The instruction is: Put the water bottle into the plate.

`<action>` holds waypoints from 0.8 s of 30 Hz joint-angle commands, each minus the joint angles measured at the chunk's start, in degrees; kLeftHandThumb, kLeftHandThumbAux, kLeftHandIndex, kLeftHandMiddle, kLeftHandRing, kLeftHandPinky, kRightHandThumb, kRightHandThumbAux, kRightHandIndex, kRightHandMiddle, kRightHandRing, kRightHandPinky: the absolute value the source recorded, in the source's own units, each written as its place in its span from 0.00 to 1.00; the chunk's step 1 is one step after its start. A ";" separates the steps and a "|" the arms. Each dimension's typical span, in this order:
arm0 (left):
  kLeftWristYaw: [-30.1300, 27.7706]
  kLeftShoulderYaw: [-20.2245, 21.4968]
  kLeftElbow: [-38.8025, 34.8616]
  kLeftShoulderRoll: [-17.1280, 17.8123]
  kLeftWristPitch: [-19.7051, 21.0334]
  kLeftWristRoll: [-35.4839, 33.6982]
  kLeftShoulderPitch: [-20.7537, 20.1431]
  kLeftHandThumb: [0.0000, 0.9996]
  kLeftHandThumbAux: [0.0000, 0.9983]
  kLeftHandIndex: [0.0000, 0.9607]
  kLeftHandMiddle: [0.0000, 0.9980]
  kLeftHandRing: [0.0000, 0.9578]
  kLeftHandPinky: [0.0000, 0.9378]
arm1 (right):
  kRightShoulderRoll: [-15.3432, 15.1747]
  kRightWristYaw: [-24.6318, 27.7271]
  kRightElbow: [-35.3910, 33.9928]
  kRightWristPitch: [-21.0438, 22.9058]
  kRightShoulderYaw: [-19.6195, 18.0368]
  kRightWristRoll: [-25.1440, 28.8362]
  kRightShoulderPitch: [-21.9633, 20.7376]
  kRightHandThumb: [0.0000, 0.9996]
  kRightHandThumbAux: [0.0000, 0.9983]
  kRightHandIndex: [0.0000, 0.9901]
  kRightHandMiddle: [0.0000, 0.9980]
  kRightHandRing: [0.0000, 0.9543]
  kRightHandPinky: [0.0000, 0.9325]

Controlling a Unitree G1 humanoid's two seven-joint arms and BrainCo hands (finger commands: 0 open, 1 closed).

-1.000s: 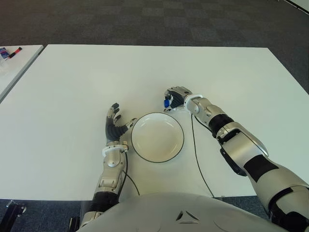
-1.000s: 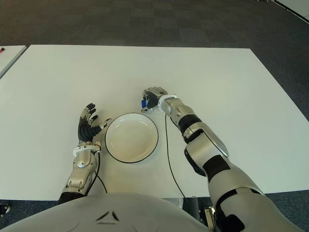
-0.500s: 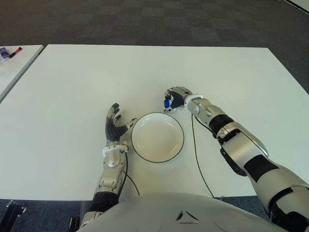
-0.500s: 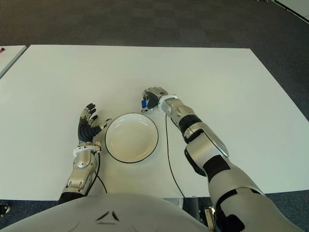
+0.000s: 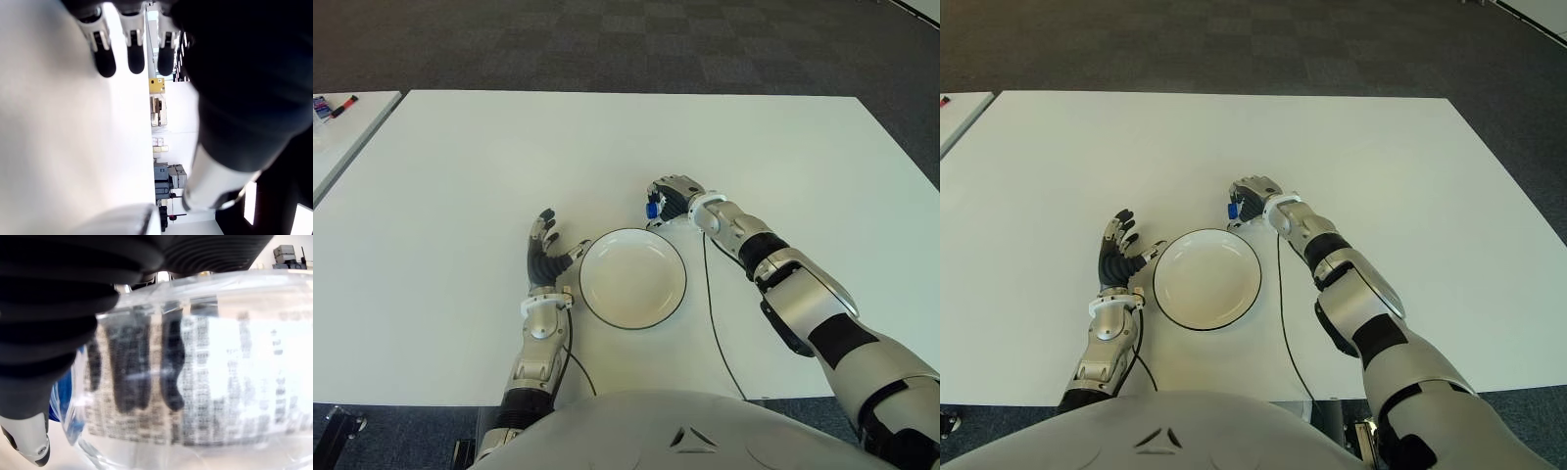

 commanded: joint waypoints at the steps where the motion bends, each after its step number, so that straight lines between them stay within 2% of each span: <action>1: 0.40 0.42 1.41 -1.89 1.62 -0.05 0.50 0.00 0.96 0.16 0.15 0.14 0.17 | -0.19 -0.36 1.11 -1.59 -0.73 0.73 1.20 0.72 0.62 0.28 0.40 0.50 0.53; 2: 0.40 0.43 1.41 -1.90 1.60 -0.08 0.50 0.00 0.96 0.16 0.15 0.14 0.17 | -0.14 -0.50 1.18 -1.76 -0.90 0.90 1.29 0.67 0.59 0.23 0.36 0.44 0.46; 6: 0.38 0.47 1.45 -1.96 1.55 -0.19 0.49 0.00 0.97 0.16 0.15 0.14 0.17 | -0.14 -1.72 1.13 -2.24 -1.31 1.14 1.80 0.60 0.55 0.13 0.28 0.31 0.32; 10: 0.32 0.52 1.55 -2.05 1.34 -0.38 0.49 0.00 0.97 0.16 0.15 0.14 0.17 | -0.23 -2.18 0.90 -2.35 -1.62 1.19 2.11 0.56 0.53 0.06 0.19 0.22 0.23; 14: 0.26 0.43 1.68 -1.95 0.96 -0.34 0.51 0.00 0.97 0.16 0.15 0.14 0.17 | -0.10 -1.60 0.89 -1.82 -2.10 1.51 2.19 0.53 0.51 0.01 0.13 0.16 0.21; 24: 0.52 0.36 1.93 -1.81 0.69 0.07 0.48 0.00 0.95 0.15 0.14 0.14 0.16 | 0.00 -2.27 0.70 -0.18 -2.38 1.20 2.54 0.49 0.49 0.00 0.07 0.12 0.19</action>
